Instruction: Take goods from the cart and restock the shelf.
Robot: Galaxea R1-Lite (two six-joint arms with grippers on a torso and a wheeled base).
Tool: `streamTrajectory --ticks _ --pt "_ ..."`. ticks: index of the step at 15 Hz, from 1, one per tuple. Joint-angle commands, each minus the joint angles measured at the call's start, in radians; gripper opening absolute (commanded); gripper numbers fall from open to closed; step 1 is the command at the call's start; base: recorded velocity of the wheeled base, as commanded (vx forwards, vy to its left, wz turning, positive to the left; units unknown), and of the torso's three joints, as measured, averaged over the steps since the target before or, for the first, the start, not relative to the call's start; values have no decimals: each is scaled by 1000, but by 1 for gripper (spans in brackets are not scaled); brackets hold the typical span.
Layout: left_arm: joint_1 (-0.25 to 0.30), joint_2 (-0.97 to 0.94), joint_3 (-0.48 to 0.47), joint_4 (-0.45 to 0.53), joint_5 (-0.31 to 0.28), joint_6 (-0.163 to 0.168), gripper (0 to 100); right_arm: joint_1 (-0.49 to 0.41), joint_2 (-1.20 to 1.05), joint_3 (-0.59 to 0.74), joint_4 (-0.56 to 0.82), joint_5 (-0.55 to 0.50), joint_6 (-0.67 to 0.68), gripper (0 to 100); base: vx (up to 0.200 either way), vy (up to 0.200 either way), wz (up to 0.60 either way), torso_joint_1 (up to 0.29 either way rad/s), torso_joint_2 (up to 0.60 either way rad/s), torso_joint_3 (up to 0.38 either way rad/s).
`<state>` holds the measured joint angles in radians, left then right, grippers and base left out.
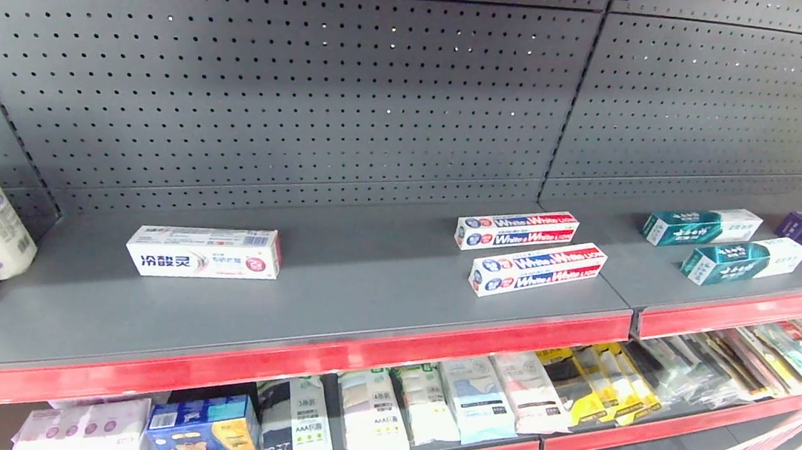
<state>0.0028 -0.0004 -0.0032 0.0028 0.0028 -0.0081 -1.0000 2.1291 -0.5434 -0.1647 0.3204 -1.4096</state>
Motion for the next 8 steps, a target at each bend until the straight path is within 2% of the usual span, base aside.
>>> streamTrajectory --ticks 1,8 --pt "0 0 0 0 0 0 100 0 -2 -3 -1 0 -3 100 0 0 0 -154 344 173" --pt "0 0 0 0 0 -1 100 0 0 -1 1 2 -31 100 0 0 0 -161 353 191"
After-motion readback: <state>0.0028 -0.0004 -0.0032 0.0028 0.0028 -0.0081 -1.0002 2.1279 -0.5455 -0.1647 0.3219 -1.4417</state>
